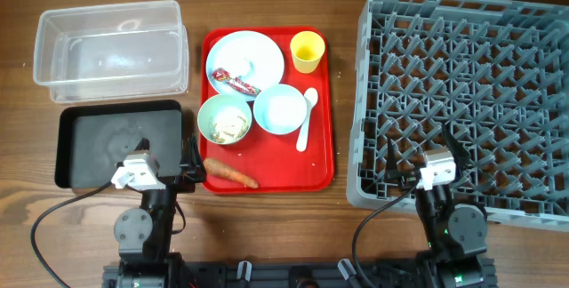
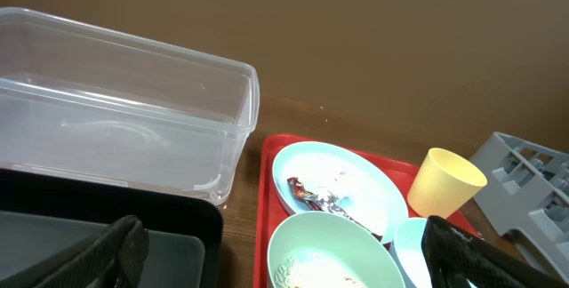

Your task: Sort waste into correct bins and load items into the dishwasher rack

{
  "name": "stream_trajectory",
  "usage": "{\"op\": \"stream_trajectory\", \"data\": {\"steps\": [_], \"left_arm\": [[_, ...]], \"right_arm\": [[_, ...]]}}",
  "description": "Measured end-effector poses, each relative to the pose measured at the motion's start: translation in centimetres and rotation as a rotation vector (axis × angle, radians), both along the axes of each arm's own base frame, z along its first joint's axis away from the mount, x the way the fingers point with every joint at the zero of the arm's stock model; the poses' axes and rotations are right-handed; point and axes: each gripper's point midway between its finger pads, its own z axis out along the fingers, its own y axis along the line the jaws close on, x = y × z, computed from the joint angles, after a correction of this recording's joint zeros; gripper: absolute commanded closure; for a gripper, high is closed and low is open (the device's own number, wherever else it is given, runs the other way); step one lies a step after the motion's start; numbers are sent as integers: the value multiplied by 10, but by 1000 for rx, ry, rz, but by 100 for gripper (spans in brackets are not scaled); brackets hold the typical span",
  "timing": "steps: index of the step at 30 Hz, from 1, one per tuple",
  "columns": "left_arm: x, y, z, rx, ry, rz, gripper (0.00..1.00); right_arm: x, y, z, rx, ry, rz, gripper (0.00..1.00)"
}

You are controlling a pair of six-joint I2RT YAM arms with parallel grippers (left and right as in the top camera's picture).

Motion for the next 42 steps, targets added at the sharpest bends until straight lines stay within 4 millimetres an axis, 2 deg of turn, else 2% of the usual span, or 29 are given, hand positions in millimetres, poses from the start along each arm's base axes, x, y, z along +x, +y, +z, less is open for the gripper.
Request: {"op": "stream_trajectory", "data": {"steps": [23,30,34,37,42], "left_arm": [[0,2,0,1,0,12,0],[0,2,-2,-18,10,13,0],[3,0,-19,-85,93,13,0],[1,-3,-32,-107,206,3,0],[9,-6,-2,-122,363,-6,0]], "right_arm": [[0,2,0,-60,-8,10,0],[0,3,0,133,21,18,0],[1,3,-9,239,83,12,0],[4,4,-1,261,137,3,0],[12,5,20,265,268,-18,0]]}}
